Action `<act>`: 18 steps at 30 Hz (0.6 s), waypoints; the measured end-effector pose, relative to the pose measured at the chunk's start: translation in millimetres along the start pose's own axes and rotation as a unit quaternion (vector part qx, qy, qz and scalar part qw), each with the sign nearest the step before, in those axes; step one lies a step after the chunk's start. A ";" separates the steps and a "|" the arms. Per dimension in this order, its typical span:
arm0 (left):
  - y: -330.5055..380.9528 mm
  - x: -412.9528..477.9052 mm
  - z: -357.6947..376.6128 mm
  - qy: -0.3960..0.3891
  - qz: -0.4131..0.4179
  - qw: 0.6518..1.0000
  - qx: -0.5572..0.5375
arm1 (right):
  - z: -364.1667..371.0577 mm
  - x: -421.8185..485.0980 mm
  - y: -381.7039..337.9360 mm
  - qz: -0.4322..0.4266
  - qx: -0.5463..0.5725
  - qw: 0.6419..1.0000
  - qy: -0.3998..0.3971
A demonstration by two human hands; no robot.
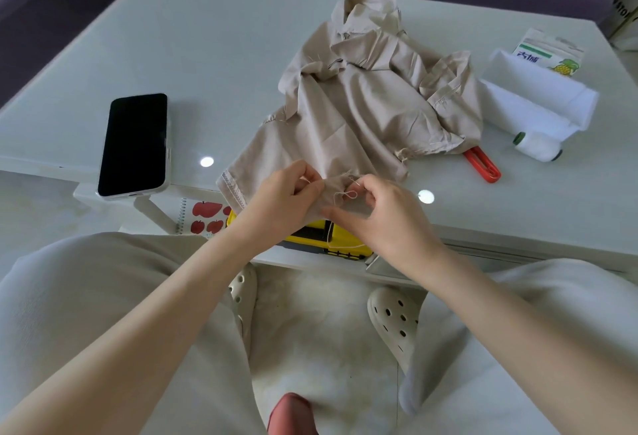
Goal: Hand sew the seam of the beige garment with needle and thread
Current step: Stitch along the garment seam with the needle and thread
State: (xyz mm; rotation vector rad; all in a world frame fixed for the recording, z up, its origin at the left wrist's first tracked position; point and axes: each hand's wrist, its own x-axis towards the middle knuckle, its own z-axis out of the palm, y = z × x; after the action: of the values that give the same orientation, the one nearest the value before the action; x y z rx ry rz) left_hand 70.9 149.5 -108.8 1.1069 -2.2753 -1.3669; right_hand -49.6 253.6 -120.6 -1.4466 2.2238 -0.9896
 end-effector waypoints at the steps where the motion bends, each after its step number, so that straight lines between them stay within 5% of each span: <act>1: 0.9 -0.3 0.5 -0.003 0.001 1.000 -0.008 | 1.6 1.2 -0.3 -0.004 0.014 1.000 0.003; 12: -1.6 1.9 -6.6 0.052 0.010 0.998 0.026 | -0.2 -0.9 5.3 -0.005 0.043 0.999 -0.005; 18: -3.2 3.7 -10.4 0.079 0.008 0.997 0.019 | 11.0 -18.1 9.4 -0.095 -0.102 0.986 -0.090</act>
State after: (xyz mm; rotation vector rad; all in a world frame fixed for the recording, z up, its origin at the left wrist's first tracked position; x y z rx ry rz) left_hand 75.8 139.3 -106.6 1.1631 -2.1986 -1.1901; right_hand -41.5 267.9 -136.8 -1.7894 2.1364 -0.6669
